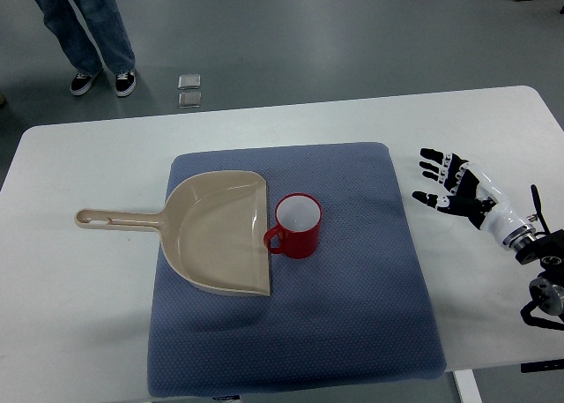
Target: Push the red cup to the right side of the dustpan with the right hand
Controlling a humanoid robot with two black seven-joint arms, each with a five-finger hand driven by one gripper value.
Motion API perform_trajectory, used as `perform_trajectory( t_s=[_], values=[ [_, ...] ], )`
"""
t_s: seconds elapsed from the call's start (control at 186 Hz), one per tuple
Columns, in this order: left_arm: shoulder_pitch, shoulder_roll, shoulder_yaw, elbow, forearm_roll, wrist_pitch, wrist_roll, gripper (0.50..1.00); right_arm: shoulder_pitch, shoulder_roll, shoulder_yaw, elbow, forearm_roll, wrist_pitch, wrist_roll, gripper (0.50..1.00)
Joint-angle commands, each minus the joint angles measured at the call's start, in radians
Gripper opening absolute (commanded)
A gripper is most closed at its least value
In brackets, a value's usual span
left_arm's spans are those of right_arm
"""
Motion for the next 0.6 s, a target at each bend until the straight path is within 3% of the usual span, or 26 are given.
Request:
perform_trajectory(
  t_s=[0.0,0.596],
  values=[
    [0.0,0.0,0.0,0.0,0.0,0.0,-0.002,1.0,0.013,0.001,0.001,-0.005,0.004,0.001,0.0,0.921],
    [0.0,0.0,0.0,0.0,0.0,0.0,0.0,1.0,0.025,0.013,-0.004,-0.008,0.062,0.003,0.0,0.924]
  ],
)
